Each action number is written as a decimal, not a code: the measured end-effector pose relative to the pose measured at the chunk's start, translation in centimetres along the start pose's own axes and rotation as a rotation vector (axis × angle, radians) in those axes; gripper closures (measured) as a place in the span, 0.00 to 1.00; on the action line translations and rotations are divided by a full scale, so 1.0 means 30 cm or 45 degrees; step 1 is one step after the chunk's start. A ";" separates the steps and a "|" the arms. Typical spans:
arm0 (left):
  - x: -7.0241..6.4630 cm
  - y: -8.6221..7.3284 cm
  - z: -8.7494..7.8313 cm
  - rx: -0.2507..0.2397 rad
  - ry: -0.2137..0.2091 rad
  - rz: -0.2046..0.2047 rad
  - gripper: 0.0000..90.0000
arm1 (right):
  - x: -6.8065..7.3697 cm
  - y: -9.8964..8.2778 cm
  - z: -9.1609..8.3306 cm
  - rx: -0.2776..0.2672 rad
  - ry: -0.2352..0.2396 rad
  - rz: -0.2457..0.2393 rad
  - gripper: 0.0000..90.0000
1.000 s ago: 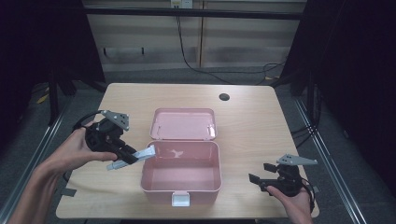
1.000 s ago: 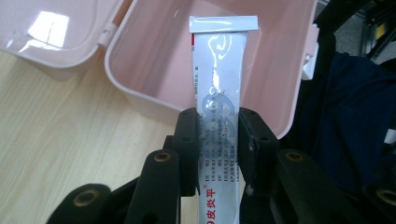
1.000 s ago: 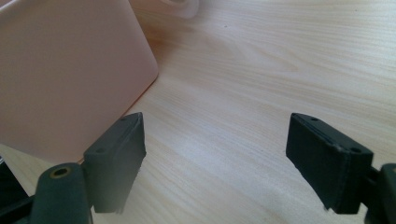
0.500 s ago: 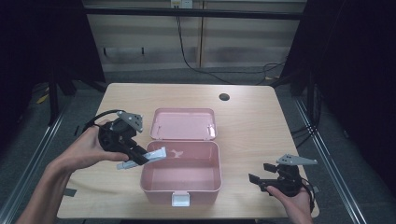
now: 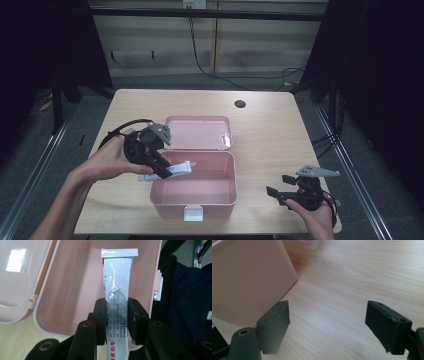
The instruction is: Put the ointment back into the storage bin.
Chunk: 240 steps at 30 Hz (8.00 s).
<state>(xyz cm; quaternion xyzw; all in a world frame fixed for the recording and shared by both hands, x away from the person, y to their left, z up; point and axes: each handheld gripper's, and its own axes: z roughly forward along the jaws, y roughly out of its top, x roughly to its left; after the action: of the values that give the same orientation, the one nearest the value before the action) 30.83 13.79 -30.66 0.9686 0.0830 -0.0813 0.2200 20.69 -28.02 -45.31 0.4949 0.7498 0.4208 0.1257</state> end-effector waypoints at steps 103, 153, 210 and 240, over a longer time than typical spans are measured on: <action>-0.002 0.147 0.521 0.302 -0.191 0.024 0.79 | 0.004 -0.002 0.005 0.023 0.015 -0.009 0.21; 0.001 0.144 0.527 0.344 -0.215 0.030 0.75 | 0.004 -0.002 0.006 0.023 0.015 -0.009 0.21; -0.032 0.116 0.249 0.145 -0.120 0.019 0.40 | 0.004 -0.001 0.006 0.024 0.014 -0.007 0.21; -0.041 0.009 0.083 0.034 -0.052 0.059 0.22 | 0.003 -0.002 0.005 0.022 0.010 -0.003 0.21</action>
<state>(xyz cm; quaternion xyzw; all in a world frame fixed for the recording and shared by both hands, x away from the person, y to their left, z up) 29.38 12.31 -32.54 0.9712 0.0548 -0.0971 0.2105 20.71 -27.88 -45.42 0.4933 0.7545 0.4163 0.1190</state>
